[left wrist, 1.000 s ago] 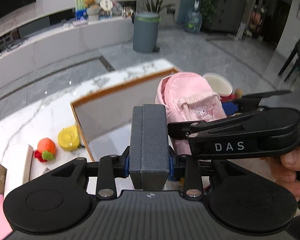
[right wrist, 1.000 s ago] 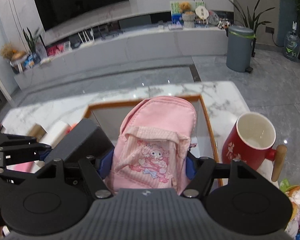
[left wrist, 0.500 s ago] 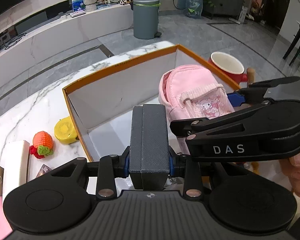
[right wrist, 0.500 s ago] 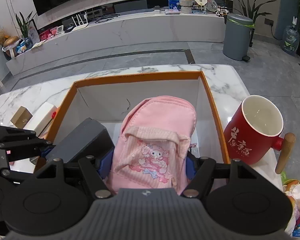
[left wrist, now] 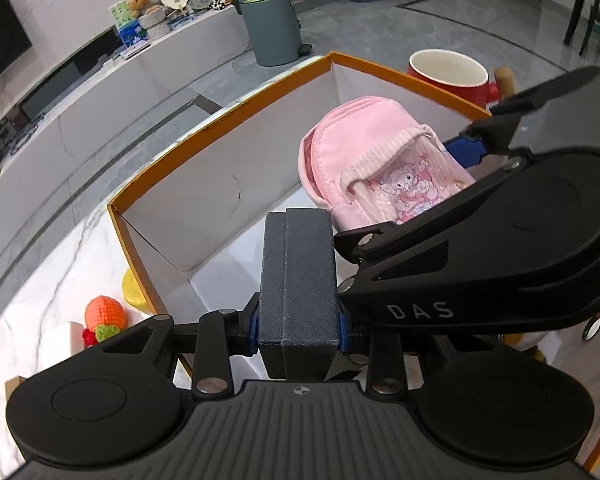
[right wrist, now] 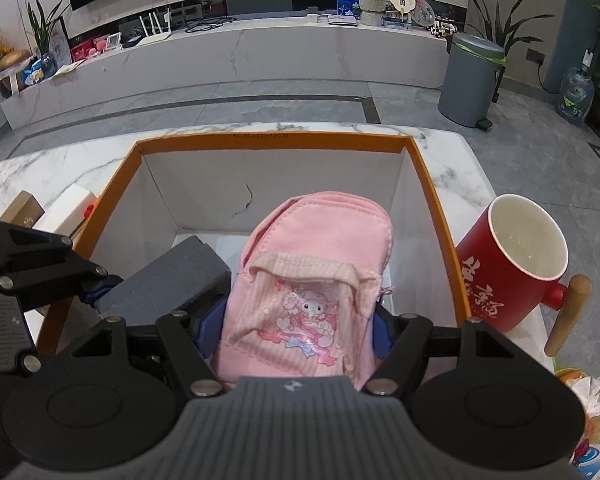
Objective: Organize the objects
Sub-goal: 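Lower the backpack and gray box into the box and open both grippers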
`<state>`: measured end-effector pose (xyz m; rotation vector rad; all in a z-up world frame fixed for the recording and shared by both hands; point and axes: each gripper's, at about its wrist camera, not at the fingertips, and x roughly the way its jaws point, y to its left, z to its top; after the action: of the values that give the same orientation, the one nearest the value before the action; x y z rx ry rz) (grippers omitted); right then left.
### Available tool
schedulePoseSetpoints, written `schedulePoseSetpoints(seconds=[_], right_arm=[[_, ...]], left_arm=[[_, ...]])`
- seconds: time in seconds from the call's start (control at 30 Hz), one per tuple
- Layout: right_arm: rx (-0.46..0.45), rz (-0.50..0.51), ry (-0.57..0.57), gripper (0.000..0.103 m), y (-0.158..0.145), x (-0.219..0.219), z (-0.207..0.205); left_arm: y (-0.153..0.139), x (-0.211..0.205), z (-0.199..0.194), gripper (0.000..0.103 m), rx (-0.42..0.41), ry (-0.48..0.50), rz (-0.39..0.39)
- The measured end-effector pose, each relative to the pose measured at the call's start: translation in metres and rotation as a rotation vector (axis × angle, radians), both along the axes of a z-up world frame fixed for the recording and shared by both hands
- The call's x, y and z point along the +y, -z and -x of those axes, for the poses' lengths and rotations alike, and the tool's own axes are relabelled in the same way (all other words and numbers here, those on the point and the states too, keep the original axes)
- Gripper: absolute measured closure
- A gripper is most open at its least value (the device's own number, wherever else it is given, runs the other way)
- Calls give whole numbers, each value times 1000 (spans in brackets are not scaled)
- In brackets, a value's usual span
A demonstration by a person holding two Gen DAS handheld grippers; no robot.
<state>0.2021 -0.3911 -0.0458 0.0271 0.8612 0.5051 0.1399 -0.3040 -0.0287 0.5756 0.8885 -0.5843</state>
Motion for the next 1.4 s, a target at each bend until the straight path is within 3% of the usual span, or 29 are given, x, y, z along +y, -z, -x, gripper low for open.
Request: schedulePoseSetpoints(seconds=[0.4, 0.5, 0.57, 0.67, 0.77, 1.03, 1.13, 1.4], right_arm=[[36, 30, -27, 29, 12, 9, -5], [49, 26, -26, 29, 13, 9, -6], [54, 22, -24, 29, 14, 9, -7], [65, 12, -31, 26, 16, 9, -8], [76, -9, -27, 26, 15, 7, -9], [51, -47, -21, 22, -1, 2, -3], [9, -67, 7, 8, -13, -5, 1], [-17, -120, 52, 8, -28, -28, -3]], left_arm=[[10, -11, 0, 63, -60, 62, -138], [11, -13, -2, 60, -60, 61, -143], [11, -13, -2, 48, -59, 65, -143], [11, -13, -3, 29, -50, 77, -129], [7, -11, -1, 16, -91, 61, -112], [-9, -3, -3, 12, -109, 29, -41], [-19, -1, -5, 12, -110, 3, 5], [-38, 6, -7, 12, -132, -21, 65]])
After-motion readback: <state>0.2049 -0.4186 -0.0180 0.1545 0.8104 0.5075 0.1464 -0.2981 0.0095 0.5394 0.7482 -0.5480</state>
